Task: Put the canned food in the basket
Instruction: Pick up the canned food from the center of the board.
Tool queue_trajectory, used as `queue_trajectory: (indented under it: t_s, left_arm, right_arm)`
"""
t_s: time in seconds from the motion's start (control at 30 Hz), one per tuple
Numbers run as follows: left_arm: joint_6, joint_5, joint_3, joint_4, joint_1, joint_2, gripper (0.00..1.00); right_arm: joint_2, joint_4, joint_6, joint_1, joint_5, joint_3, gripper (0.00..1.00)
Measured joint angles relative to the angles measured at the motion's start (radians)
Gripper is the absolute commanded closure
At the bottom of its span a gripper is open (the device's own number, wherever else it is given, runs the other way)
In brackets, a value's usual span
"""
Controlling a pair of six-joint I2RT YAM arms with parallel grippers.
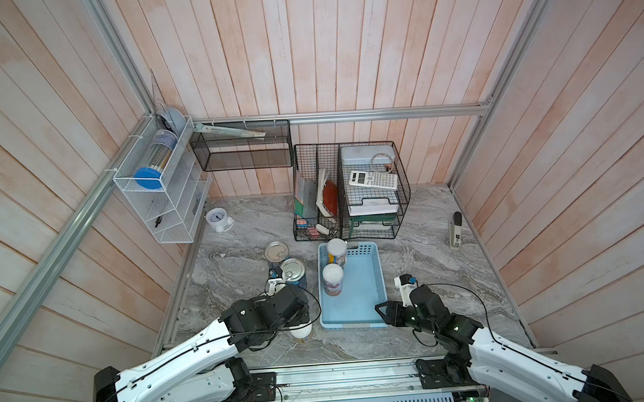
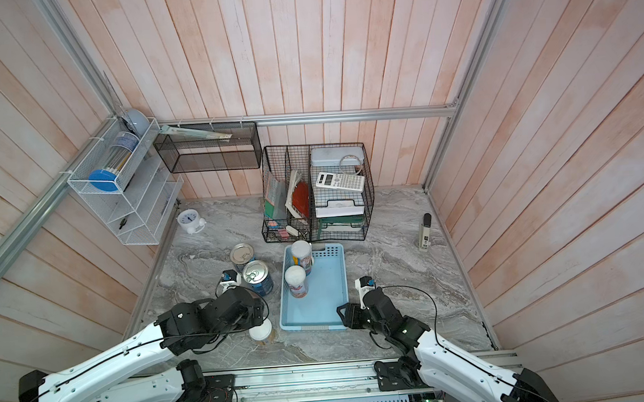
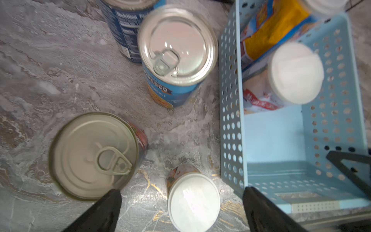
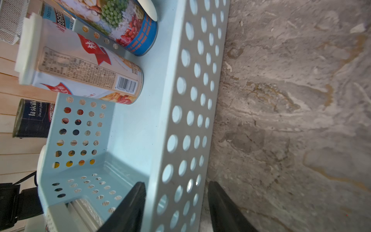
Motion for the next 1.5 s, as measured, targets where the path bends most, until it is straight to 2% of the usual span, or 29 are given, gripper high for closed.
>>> queue_trajectory:
  t_s: [0.2, 0.33, 0.5, 0.73, 1.33, 1.5]
  left_arm:
    - [0.033, -0.018, 0.039, -0.031, 0.162, -0.035, 0.0]
    - [0.068, 0.056, -0.028, -0.027, 0.321, -0.115, 0.0]
    - [0.088, 0.148, -0.104, -0.011, 0.397, -0.114, 0.0]
    - [0.092, 0.22, -0.126, 0.056, 0.424, -0.078, 0.0]
    - [0.109, 0.265, -0.142, 0.069, 0.431, 0.013, 0.0]
    - [0.116, 0.268, -0.153, 0.06, 0.438, 0.014, 0.14]
  right_arm:
    - [0.0, 0.0, 0.0, 0.0, 0.0, 0.0, 0.45]
    - [-0.002, 0.0, 0.0, 0.0, 0.0, 0.0, 0.45]
    - [-0.002, 0.0, -0.001, 0.0, 0.0, 0.0, 0.45]
    - [-0.002, 0.004, -0.001, 0.0, -0.001, -0.002, 0.45]
    - [0.057, 0.063, -0.016, 0.0, -0.011, -0.002, 0.44]
    - [0.061, 0.077, -0.02, 0.0, -0.014, -0.006, 0.44]
